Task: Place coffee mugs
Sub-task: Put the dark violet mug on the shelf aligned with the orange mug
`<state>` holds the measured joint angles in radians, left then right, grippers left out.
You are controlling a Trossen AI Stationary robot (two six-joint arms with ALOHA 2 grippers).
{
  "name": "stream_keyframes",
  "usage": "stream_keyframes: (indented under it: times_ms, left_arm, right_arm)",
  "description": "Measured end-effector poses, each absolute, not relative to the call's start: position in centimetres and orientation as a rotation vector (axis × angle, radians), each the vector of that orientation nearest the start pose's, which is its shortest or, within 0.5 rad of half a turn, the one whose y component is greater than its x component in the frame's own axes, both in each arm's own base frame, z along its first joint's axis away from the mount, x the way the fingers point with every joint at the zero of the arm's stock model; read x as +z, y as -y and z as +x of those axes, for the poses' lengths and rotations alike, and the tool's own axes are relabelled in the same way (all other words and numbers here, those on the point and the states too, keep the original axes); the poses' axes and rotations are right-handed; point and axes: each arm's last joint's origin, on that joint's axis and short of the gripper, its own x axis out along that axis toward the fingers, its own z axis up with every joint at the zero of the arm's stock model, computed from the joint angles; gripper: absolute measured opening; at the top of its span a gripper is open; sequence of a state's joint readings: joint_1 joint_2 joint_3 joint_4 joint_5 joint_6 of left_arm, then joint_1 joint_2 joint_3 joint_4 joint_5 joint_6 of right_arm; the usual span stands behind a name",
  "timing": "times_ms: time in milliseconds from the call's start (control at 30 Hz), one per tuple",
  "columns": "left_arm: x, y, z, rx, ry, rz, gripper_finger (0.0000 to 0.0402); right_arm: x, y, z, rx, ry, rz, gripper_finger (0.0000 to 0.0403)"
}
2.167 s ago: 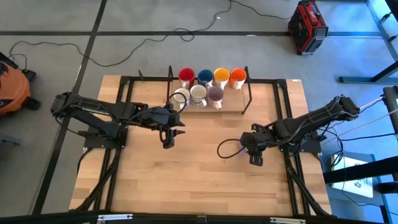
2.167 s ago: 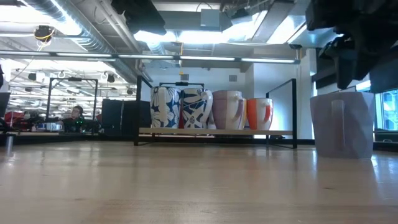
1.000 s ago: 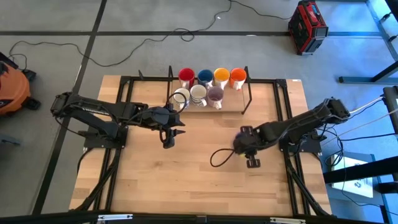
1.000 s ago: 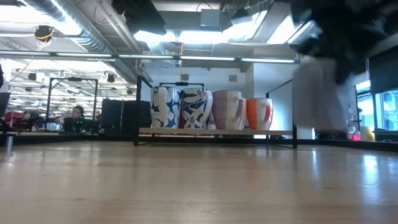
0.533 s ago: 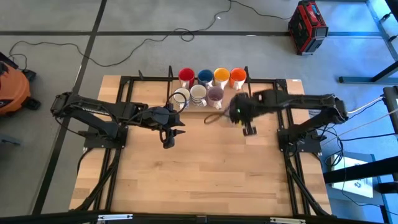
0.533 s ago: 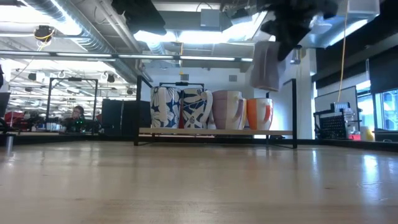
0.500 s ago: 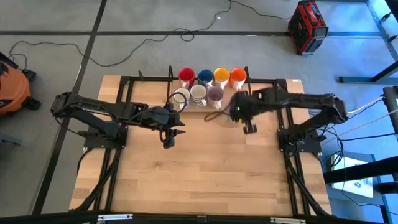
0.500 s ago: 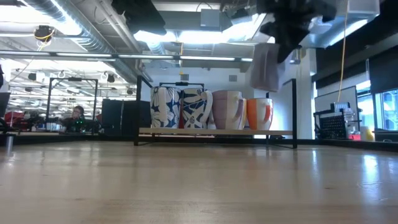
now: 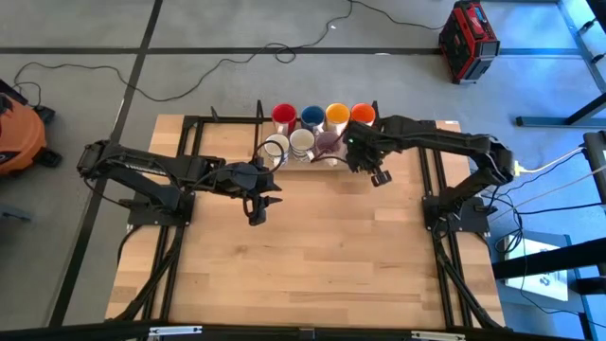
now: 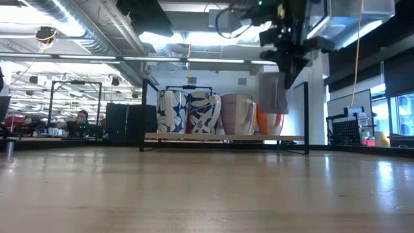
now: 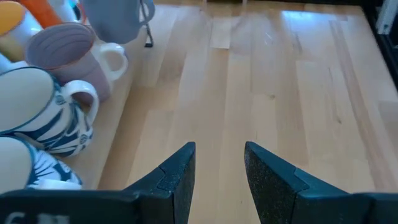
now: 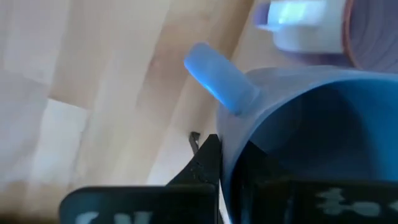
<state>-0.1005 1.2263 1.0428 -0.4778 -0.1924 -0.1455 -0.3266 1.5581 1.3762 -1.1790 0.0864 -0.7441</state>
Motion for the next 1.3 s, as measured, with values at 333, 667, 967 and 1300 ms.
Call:
stream_keyframes:
  times_ms: [333, 667, 967, 1300]
  left_arm:
    - [30.7, 2.0, 25.8, 0.162, -0.643, -0.035, 0.0133]
    - [30.7, 2.0, 25.8, 0.162, -0.643, -0.035, 0.0133]
    - [30.7, 2.0, 25.8, 0.162, -0.643, -0.035, 0.0133]
    - [30.7, 2.1, 25.8, 0.102, -0.65, -0.028, 0.0133]
  right_arm:
    - [26.7, 11.7, 27.9, 0.194, -1.475, -0.432, 0.0005]
    - [24.5, 12.6, 29.0, 0.228, -1.53, -0.426, 0.0008]
    - [24.3, 12.8, 29.3, 0.205, -1.511, -0.428, 0.0009]
    - [24.4, 12.9, 29.4, 0.137, -1.533, -0.433, 0.0023]
